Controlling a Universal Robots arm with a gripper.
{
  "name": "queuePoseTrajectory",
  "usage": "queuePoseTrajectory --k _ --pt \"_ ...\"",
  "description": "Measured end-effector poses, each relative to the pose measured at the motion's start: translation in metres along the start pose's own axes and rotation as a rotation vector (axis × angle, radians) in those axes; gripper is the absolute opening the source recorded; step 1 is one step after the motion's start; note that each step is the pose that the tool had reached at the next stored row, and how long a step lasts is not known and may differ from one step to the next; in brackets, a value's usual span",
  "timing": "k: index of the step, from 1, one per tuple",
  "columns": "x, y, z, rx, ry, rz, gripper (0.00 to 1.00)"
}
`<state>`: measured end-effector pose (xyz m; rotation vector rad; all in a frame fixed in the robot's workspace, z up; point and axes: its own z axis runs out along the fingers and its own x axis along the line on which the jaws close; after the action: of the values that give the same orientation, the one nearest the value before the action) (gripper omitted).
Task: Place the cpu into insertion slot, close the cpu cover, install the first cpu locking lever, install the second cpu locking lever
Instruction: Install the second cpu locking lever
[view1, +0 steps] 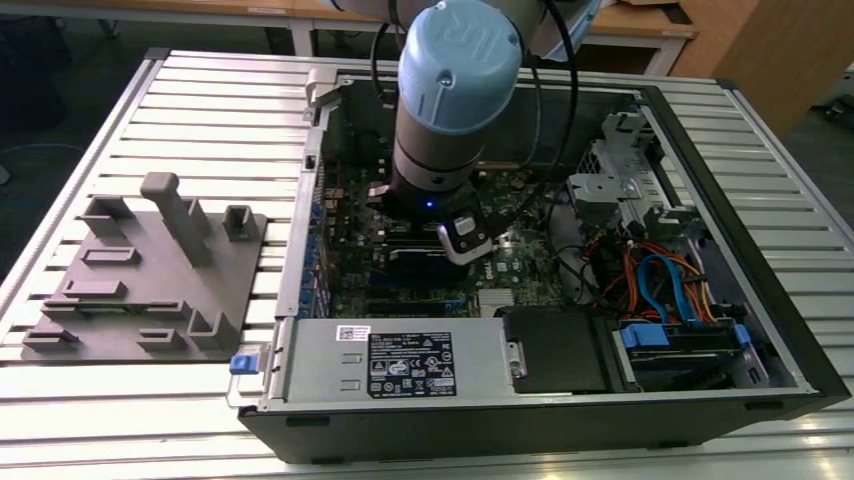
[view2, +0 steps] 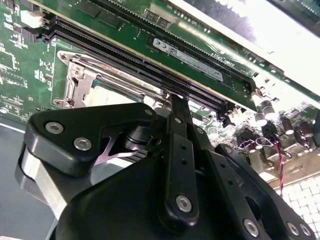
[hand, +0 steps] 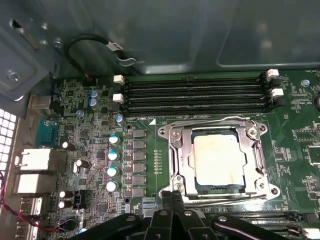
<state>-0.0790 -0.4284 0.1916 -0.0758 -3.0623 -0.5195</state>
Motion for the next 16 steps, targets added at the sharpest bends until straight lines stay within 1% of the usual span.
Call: queuePoseTrajectory --k 8,16 --pt "0.0015 -0.0012 0.0039 -0.0121 0.0004 0.0 0.1" --pt "0.0043 -0.0014 0.0057 -0.0198 0.0013 0.0 0.1"
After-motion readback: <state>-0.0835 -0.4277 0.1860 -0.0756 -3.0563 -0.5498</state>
